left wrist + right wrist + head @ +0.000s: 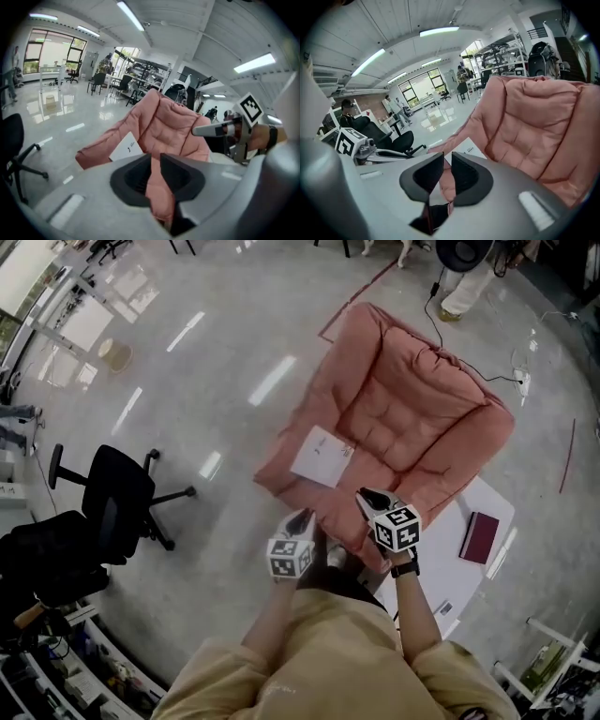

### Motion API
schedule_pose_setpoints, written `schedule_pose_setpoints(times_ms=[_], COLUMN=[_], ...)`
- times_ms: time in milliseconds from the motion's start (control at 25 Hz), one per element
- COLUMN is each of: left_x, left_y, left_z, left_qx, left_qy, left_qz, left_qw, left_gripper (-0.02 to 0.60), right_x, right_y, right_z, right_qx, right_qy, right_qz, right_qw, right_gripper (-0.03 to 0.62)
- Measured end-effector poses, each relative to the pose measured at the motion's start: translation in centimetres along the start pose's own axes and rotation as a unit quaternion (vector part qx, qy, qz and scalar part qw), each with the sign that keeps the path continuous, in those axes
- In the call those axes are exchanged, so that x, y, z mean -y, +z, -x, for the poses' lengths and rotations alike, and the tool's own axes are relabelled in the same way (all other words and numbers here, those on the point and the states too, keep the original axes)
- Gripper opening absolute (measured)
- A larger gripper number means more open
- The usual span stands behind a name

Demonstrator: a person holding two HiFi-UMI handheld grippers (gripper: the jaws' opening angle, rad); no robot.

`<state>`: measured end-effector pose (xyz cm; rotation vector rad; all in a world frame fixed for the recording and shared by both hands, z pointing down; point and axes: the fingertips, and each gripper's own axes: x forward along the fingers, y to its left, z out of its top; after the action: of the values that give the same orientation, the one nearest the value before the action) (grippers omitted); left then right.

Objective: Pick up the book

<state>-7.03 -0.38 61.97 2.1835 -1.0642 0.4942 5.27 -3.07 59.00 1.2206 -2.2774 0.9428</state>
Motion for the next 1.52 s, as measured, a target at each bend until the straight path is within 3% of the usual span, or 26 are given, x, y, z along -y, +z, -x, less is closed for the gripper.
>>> schedule_pose_setpoints(times_ms=[160, 360, 560, 840, 1040, 1160, 1520], left_x=[-4.1, -7.4, -10.9, -15.1, -16.6, -17.1, -19.2], left_y=[-1.4, -3.6, -6.1, -10.5, -12.7, -13.6, -15.9], left_z=[-3.2, -6.9, -10.8, -16.3, -19.7, -22.0, -24.9], left_qx=[-0.031, -0.058, -0.070, -0.065, -0.055, -0.051, -0.043], left_qy=[0.010, 0.003, -0.001, 0.007, 0.008, -0.001, 0.019], left_qz=[0.052, 0.136, 0.187, 0.269, 0.294, 0.293, 0.282], left_qw=[0.9981, 0.9890, 0.9799, 0.9610, 0.9541, 0.9547, 0.9582], left_gripper=[0.081, 0.139, 0.182, 0.279, 0.299, 0.305, 0.308], right_x=[0.8, 2.9, 5.9, 10.8, 14.0, 15.4, 16.8], right_y=[-0.1, -1.3, -3.1, -4.7, -5.2, -5.3, -8.3], right_z=[-4.9, -10.3, -15.8, -22.0, -26.0, -28.3, -32.7], right_qx=[-0.046, -0.101, -0.147, -0.175, -0.184, -0.194, -0.254], right_qy=[0.034, 0.065, 0.074, 0.085, 0.118, 0.140, 0.198], right_qz=[0.021, 0.036, 0.042, 0.084, 0.103, 0.134, 0.252], right_qw=[0.998, 0.992, 0.986, 0.977, 0.970, 0.962, 0.913], right_gripper=[0.078, 0.107, 0.196, 0.236, 0.327, 0.367, 0.466])
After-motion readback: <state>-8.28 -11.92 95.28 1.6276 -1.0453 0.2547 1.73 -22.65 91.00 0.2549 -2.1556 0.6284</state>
